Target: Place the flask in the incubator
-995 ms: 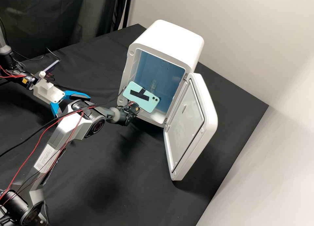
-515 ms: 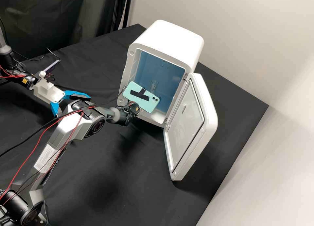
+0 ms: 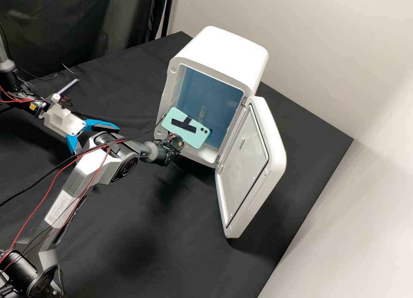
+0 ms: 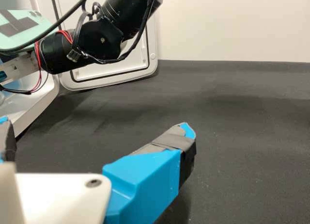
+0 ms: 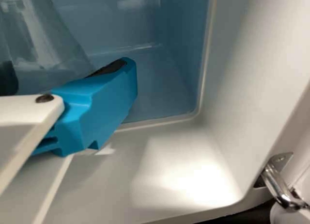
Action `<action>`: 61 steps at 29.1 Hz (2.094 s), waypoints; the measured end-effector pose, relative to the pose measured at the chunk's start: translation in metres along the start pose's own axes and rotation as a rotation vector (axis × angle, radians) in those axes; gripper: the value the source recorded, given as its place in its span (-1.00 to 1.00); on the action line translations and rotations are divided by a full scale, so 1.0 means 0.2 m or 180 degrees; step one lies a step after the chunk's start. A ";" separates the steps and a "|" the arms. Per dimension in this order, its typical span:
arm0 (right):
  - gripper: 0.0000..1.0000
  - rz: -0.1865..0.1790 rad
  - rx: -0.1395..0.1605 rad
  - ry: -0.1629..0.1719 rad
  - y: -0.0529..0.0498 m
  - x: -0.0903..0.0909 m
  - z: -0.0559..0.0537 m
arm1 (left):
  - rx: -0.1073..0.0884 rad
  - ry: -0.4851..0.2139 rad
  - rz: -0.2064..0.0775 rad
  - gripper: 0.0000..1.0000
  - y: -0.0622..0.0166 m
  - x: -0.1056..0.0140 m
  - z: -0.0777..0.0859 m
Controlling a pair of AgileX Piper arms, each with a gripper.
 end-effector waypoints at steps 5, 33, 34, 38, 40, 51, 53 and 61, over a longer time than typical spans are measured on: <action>1.00 0.0009 -0.0001 -0.0008 0.00 0.00 0.00 | 0.0000 0.0000 0.0000 1.00 0.000 0.00 0.00; 1.00 0.0017 0.0009 -0.0015 0.00 0.00 0.00 | 0.0000 0.0000 0.0000 1.00 0.000 0.00 0.00; 1.00 0.0017 0.0009 -0.0015 0.00 0.00 0.00 | 0.0000 0.0000 0.0000 1.00 0.000 0.00 0.00; 1.00 0.0017 0.0009 -0.0015 0.00 0.00 0.00 | 0.0000 0.0000 0.0000 1.00 0.000 0.00 0.00; 1.00 0.0017 0.0009 -0.0015 0.00 0.00 0.00 | 0.0000 0.0000 0.0000 1.00 0.000 0.00 0.00; 1.00 -0.0019 0.0020 -0.0086 0.01 -0.07 0.02 | 0.0000 0.0000 0.0000 1.00 0.000 0.00 0.00; 1.00 -0.0004 0.0025 -0.0095 0.03 -0.09 0.02 | 0.0000 0.0000 0.0000 1.00 0.000 0.00 0.00; 1.00 0.0031 0.0057 -0.0103 0.06 -0.17 0.02 | 0.0000 0.0000 0.0000 1.00 0.000 0.00 0.00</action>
